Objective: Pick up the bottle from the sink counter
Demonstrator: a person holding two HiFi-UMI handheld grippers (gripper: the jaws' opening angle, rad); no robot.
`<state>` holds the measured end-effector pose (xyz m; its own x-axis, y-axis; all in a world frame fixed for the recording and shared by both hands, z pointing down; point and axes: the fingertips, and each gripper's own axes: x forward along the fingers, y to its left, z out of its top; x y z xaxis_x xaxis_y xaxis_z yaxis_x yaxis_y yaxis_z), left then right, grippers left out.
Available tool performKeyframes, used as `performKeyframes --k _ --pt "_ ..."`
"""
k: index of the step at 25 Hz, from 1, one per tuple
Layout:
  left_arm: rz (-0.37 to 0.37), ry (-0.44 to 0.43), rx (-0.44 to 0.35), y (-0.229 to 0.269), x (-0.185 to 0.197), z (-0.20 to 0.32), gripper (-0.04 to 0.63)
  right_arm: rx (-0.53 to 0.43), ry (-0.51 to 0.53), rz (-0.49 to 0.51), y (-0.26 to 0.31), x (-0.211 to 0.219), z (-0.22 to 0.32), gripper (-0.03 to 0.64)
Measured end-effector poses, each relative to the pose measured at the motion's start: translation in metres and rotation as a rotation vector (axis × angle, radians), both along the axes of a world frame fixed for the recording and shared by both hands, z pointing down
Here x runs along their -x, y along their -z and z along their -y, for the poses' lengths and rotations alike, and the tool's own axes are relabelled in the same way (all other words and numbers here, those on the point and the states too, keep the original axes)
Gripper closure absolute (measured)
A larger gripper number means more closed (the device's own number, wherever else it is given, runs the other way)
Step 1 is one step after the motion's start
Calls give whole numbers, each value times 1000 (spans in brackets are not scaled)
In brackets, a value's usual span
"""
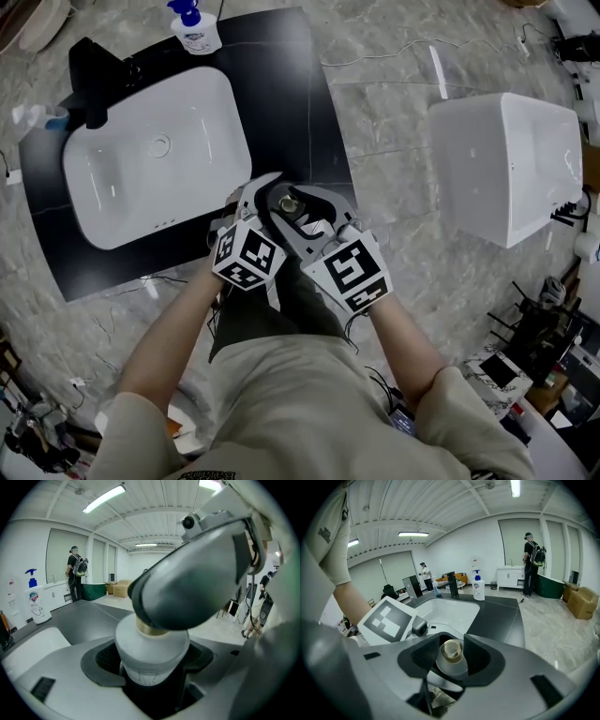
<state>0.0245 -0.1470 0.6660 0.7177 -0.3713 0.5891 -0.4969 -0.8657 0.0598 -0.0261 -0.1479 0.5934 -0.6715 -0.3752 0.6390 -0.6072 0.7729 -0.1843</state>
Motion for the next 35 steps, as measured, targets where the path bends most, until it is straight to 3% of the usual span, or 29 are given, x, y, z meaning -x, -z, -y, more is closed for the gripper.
performKeyframes --k 11,17,23,35 --pt "15 1 3 -1 1 1 259 -64 39 -11 -15 -2 -2 497" --pt "16 40 19 22 5 12 261 -64 33 34 9 0 9 499" --pt "-1 37 -44 97 11 32 261 -132 39 76 85 6 25 499" --pt "-3 54 -223 280 19 71 261 -375 79 136 268 16 52 499"
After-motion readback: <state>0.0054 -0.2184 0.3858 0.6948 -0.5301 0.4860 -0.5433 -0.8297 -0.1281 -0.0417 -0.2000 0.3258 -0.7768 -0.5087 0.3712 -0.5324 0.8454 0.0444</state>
